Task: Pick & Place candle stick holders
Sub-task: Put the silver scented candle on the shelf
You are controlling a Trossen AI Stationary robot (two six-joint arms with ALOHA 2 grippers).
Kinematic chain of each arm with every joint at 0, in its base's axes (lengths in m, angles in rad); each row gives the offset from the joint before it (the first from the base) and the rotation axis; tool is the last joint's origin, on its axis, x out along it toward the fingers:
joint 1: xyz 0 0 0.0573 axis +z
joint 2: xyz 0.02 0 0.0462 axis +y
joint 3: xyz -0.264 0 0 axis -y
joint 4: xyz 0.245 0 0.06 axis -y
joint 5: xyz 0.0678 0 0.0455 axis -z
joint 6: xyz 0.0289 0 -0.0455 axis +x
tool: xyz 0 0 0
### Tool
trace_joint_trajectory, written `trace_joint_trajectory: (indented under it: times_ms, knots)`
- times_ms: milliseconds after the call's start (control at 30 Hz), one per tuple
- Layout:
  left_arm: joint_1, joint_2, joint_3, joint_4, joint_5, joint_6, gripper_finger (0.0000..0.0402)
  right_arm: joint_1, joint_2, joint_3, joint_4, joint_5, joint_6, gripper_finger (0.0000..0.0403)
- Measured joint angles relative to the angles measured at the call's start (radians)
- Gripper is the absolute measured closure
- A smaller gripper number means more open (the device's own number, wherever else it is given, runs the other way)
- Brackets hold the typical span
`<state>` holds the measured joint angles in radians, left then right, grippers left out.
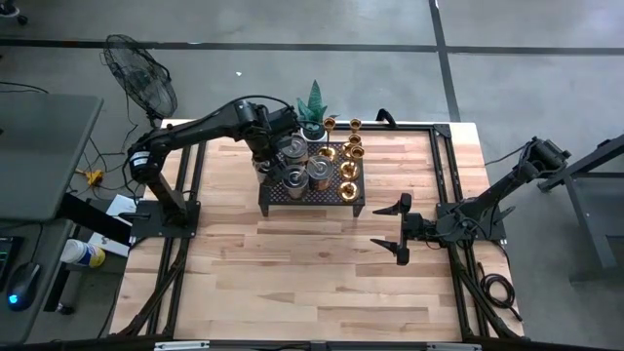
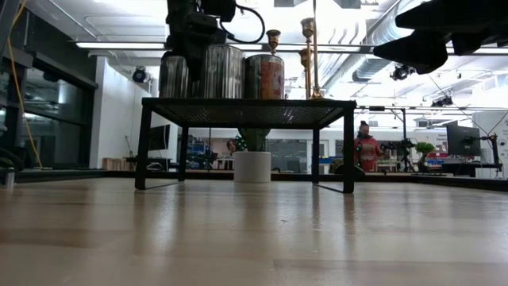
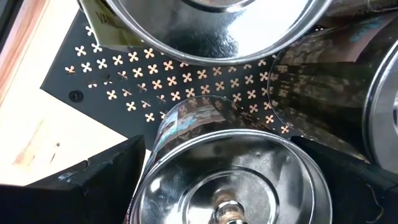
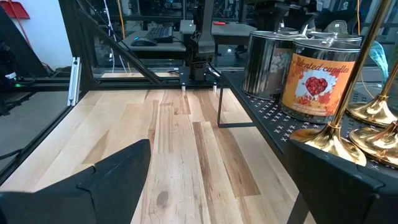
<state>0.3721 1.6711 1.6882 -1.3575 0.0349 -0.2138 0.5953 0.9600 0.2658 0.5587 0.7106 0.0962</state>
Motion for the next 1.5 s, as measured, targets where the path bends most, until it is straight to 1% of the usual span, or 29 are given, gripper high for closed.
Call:
trace_joint_trajectory:
  times_ms: [500,1000,1233,1367,1500]
  knots:
    - [0.000,-0.046,0.000,0.009,0.002,0.027,0.0011,0.000,0.000,0.000,0.000,0.000,0.000,0.0041]
    - [0.000,-0.079,0.002,0.088,-0.005,0.053,0.0011,0.000,0.000,0.000,0.000,0.000,0.000,0.0041]
    - [0.000,-0.081,0.105,0.054,-0.071,0.102,0.0011,0.000,0.000,0.000,0.000,0.000,0.000,0.0041]
    - [0.000,-0.086,0.184,0.016,-0.074,0.126,0.0011,0.000,0.000,0.000,0.000,0.000,0.000,0.0041]
    - [0.000,-0.153,0.186,0.034,-0.068,0.120,0.0011,0.000,0.000,0.000,0.000,0.000,0.000,0.0041]
